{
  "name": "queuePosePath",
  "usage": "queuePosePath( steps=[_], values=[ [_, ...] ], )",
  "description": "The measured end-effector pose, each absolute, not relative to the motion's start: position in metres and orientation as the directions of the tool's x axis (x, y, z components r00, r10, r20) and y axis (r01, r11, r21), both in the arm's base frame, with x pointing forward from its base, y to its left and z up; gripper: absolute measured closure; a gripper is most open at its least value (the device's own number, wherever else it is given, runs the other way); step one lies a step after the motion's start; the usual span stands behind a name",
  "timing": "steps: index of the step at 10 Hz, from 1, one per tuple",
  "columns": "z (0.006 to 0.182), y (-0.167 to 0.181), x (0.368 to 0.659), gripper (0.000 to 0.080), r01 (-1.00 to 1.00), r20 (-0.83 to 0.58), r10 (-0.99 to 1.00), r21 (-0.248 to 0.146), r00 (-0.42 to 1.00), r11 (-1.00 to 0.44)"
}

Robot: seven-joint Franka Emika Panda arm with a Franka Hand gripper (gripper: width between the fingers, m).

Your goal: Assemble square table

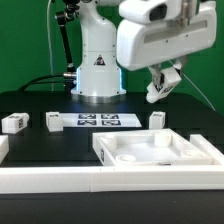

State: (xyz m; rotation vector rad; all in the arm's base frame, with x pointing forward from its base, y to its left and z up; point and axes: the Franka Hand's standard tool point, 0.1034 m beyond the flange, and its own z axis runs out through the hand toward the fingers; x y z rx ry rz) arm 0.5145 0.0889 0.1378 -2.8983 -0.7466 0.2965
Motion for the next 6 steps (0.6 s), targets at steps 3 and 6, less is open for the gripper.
queuePosePath(
  steps=[3,6],
  values=[
    [0.146,0.076,0.531,0.0509,0.467,0.028,0.467,-0.126,0.884,-0.875],
    [0.142,0.061,0.538,0.0509,0.475,0.229,0.452,-0.052,0.862,-0.879]
  ],
)
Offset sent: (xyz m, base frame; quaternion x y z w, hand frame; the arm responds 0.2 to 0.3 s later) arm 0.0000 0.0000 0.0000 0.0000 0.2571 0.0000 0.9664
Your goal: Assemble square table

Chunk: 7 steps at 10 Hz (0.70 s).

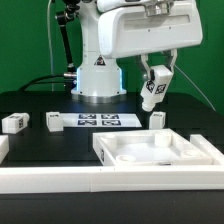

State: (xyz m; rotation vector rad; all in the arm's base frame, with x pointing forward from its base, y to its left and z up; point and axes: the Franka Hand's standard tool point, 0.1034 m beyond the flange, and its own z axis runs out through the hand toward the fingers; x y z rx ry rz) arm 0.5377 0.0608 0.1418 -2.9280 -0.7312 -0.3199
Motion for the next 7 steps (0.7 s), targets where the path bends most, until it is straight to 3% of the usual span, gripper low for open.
queuePosePath(
  steps=[1,5,6,7],
  values=[
    [0.14,0.053,0.54,0.0509,0.468,0.282,0.444,-0.02,0.85,-0.883],
    [0.134,0.063,0.566,0.0509,0.459,0.298,0.428,-0.04,0.853,-0.888],
    [0.135,0.063,0.567,0.0509,0.457,0.322,0.428,-0.017,0.844,-0.889],
    [0.133,0.063,0.565,0.0509,0.457,0.315,0.428,-0.022,0.847,-0.889]
  ],
)
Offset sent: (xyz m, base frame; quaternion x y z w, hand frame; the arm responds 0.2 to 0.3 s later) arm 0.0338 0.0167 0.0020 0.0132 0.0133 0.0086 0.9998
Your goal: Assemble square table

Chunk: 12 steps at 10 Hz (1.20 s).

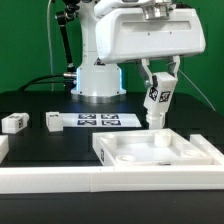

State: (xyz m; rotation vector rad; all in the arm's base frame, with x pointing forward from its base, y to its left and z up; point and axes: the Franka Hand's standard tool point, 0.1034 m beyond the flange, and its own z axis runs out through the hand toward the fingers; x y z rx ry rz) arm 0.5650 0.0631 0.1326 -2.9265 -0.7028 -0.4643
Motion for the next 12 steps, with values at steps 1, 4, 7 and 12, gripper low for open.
queuePosePath(
  steps=[1,4,7,12],
  values=[
    [0.132,0.063,0.565,0.0509,0.456,0.314,0.427,-0.022,0.848,-0.89],
    [0.129,0.072,0.577,0.0509,0.454,0.316,0.419,-0.042,0.851,-0.89],
    [0.121,0.086,0.597,0.0509,0.452,0.337,0.411,-0.052,0.847,-0.89],
    [0.113,0.063,0.602,0.0509,0.442,0.434,0.416,0.047,0.799,-0.896]
  ],
)
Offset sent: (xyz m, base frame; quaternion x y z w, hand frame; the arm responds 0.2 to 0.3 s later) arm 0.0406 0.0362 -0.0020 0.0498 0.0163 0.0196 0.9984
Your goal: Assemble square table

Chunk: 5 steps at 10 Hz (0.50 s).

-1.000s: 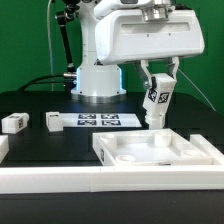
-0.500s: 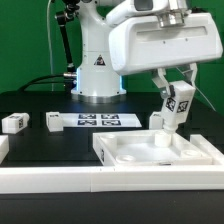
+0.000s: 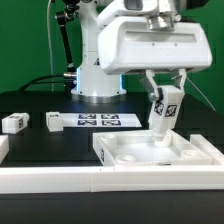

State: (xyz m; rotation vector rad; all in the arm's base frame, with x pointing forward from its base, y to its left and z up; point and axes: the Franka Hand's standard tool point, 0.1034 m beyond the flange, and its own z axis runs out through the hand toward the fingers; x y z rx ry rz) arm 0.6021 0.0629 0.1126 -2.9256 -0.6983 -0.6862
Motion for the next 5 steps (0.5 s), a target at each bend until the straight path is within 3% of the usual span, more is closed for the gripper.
queuePosePath(
  steps=[1,2,5],
  values=[
    [0.11,0.069,0.607,0.0509,0.432,0.456,0.4,0.039,0.795,-0.901],
    [0.111,0.083,0.611,0.0509,0.415,0.456,0.37,0.002,0.809,-0.91],
    [0.118,0.095,0.618,0.0509,0.391,0.456,0.333,-0.035,0.825,-0.92]
  ],
)
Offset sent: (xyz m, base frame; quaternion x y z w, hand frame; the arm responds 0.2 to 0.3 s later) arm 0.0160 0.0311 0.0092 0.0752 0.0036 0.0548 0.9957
